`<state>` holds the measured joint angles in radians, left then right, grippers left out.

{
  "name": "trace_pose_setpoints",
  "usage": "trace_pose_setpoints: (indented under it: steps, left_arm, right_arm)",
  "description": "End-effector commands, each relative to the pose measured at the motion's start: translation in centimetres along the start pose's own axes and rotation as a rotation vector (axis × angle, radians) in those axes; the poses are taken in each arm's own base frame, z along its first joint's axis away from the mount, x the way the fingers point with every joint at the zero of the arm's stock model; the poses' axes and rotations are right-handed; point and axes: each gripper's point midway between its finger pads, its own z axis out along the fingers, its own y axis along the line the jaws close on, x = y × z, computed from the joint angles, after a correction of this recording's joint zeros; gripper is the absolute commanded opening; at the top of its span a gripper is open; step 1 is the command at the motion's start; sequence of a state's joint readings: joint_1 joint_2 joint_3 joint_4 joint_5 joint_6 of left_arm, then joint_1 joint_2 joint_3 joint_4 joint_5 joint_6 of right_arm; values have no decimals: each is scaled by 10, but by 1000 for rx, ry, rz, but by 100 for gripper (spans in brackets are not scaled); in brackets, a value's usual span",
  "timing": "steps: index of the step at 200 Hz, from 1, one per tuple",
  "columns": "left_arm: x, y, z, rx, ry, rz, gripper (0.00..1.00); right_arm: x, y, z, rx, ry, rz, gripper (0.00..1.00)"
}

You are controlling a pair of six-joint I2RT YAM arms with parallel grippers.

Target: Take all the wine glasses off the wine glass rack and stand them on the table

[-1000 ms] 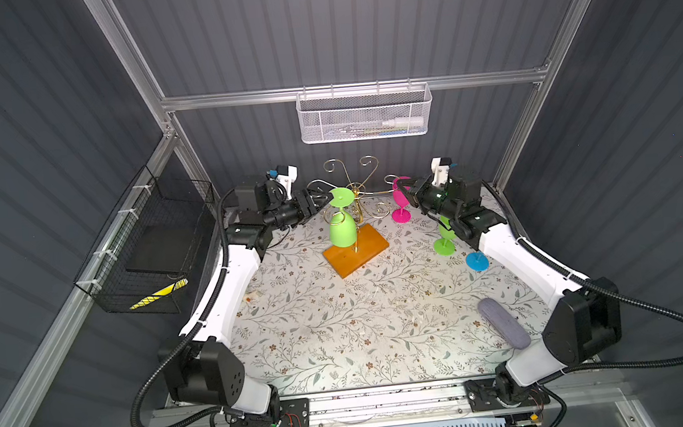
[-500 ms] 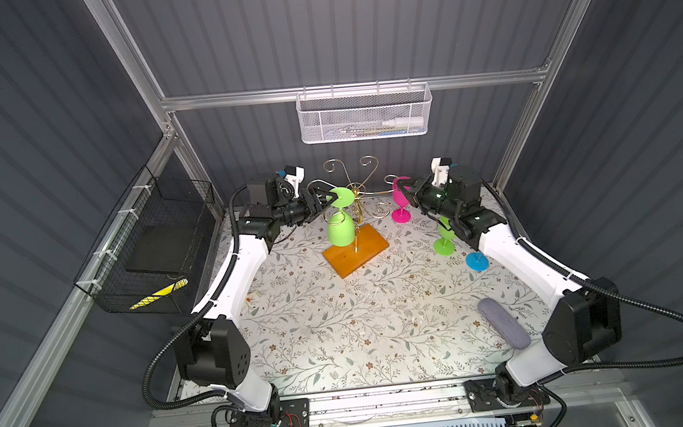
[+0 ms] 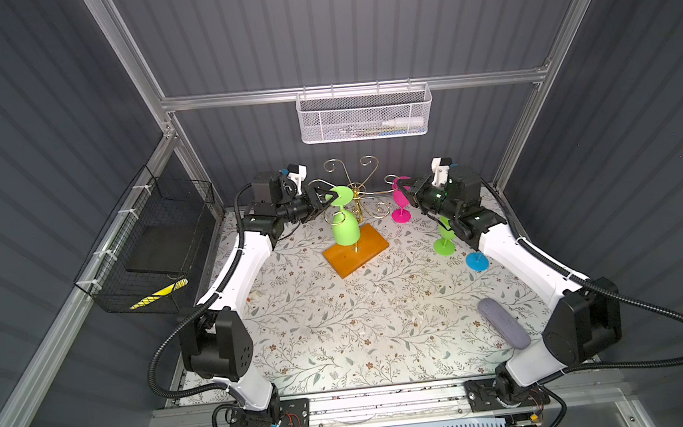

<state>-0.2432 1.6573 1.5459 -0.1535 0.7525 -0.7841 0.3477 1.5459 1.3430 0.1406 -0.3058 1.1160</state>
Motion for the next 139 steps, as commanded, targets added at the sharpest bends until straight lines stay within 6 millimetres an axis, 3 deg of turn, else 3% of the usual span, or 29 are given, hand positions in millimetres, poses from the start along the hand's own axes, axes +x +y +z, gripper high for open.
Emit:
trace_pose_setpoints:
  steps: [1,139]
  left_arm:
    - [-7,-20,-4,28,-14,62,22]
    - [-22,-19,-37,23,-74,41,23]
  right_arm:
    - [-15,16,-3,-34,-69,-117,0]
    - [-20,14,-6,-14,-97,-115,0]
